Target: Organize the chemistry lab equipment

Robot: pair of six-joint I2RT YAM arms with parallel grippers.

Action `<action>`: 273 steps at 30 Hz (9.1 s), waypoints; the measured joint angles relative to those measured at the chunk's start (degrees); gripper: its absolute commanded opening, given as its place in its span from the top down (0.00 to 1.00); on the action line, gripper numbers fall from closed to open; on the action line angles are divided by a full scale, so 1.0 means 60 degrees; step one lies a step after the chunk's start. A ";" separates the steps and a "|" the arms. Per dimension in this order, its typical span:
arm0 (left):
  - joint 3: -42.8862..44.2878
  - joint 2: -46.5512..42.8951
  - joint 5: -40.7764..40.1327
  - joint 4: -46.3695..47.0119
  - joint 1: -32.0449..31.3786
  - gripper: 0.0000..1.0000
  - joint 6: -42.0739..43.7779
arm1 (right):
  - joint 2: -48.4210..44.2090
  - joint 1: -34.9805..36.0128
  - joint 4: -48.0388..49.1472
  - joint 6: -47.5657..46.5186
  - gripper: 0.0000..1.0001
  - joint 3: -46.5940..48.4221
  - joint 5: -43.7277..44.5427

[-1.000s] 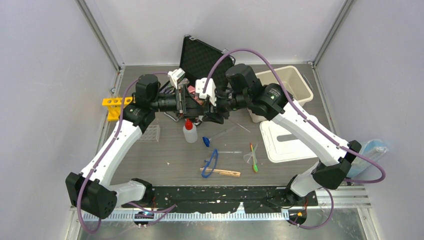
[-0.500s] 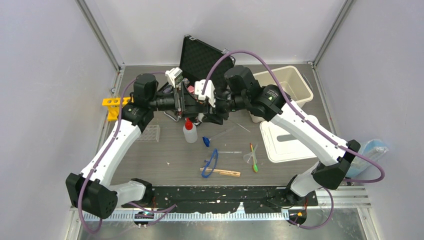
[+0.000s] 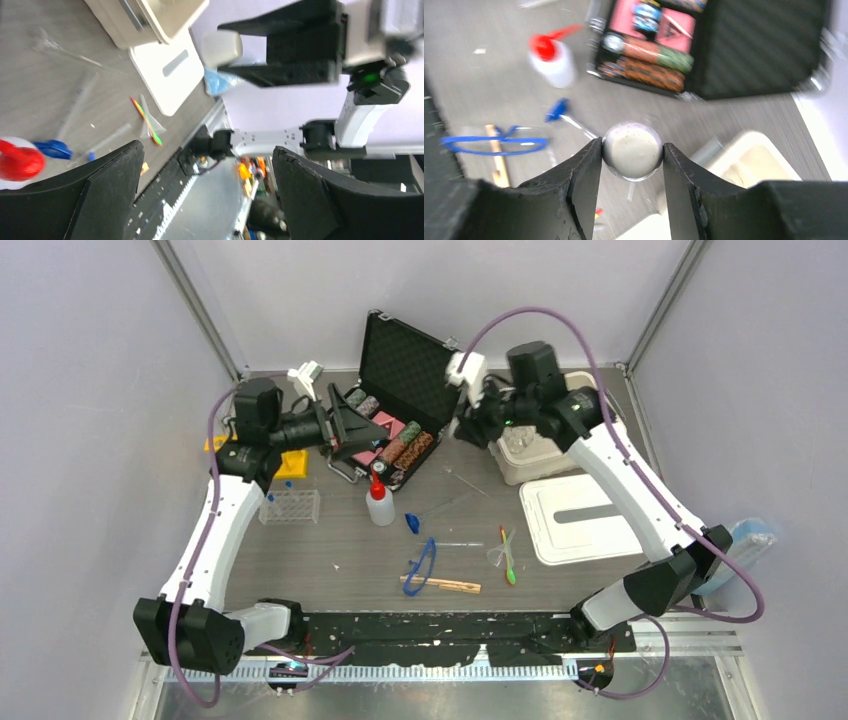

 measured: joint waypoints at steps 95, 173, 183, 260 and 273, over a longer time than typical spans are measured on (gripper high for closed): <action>0.1679 -0.1031 -0.2328 -0.3628 0.1432 0.00 0.7777 | 0.3745 -0.0426 0.0131 -0.0313 0.60 -0.1457 0.2313; 0.1883 0.0284 -0.2204 -0.3490 0.1432 0.00 0.7526 | 0.6033 -0.4918 -0.4925 -1.3821 0.89 0.2124 0.0889; 0.2295 0.0721 -0.2357 -0.3748 0.1432 0.00 0.7763 | 0.6732 -0.4987 -0.4182 -1.3999 0.85 0.2098 0.0812; 0.1508 -0.0313 -0.2659 -0.3952 0.1432 0.00 0.8193 | 0.5723 0.0525 -0.0550 -0.9908 0.51 -0.1016 -0.0667; 0.1508 -0.0313 -0.2681 -0.3967 0.1432 0.00 0.8193 | 0.5763 0.0758 -0.0601 -0.9974 0.49 -0.1093 -0.0499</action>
